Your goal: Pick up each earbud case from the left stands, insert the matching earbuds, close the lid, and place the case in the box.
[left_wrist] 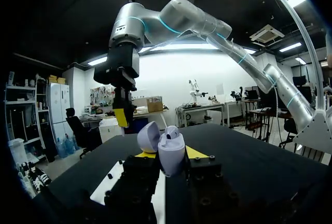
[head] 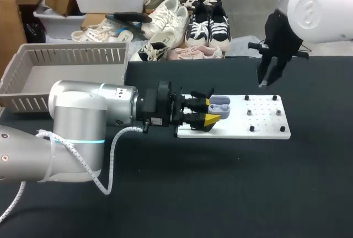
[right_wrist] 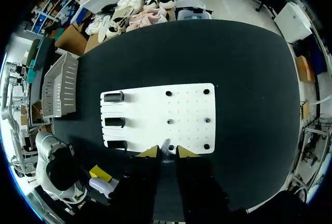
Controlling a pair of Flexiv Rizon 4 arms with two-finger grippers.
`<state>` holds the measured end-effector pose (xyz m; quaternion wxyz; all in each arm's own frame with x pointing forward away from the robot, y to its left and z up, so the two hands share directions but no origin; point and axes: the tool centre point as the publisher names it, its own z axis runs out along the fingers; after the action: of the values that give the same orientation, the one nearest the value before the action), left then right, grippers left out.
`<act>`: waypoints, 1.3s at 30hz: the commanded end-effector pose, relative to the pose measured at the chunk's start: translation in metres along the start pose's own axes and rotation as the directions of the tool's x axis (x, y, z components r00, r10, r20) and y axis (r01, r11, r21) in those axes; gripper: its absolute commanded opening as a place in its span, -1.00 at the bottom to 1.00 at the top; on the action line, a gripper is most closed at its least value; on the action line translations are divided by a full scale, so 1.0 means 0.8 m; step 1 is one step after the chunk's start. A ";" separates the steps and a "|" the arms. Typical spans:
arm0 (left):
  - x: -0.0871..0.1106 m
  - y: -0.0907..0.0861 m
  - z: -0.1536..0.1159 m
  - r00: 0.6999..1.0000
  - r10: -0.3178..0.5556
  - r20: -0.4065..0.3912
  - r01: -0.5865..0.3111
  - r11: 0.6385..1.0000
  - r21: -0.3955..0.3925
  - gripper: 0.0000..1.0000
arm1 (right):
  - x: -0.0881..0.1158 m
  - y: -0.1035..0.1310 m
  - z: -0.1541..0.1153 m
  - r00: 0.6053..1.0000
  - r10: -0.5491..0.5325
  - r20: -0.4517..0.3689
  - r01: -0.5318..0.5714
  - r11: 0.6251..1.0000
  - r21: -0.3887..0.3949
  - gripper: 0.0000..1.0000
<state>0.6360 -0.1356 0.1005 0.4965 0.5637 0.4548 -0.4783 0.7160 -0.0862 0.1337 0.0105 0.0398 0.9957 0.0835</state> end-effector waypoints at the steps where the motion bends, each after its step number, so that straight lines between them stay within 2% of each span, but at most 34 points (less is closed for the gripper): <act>1: 0.000 -0.001 0.000 1.000 0.000 -0.001 0.000 1.000 -0.002 -1.00 | 0.010 0.005 -0.002 1.000 0.006 0.020 -0.007 1.000 0.018 -1.00; 21: 0.000 -0.001 0.000 1.000 0.000 -0.001 0.000 1.000 -0.002 -1.00 | 0.010 0.005 -0.002 1.000 0.006 0.020 -0.007 1.000 0.018 -1.00; 31: 0.000 -0.001 0.000 1.000 0.000 -0.001 0.000 1.000 -0.002 -1.00 | 0.014 0.014 -0.020 0.992 -0.121 0.046 0.118 0.991 0.066 -1.00; 39: 0.000 -0.001 0.000 1.000 0.000 -0.001 0.000 1.000 -0.002 -1.00 | 0.035 0.023 -0.048 0.979 -0.205 0.020 0.203 0.975 0.089 -1.00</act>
<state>0.6360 -0.1356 0.1005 0.4965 0.5638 0.4548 -0.4783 0.6983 -0.0730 0.1628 0.0291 -0.0606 0.9969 0.0415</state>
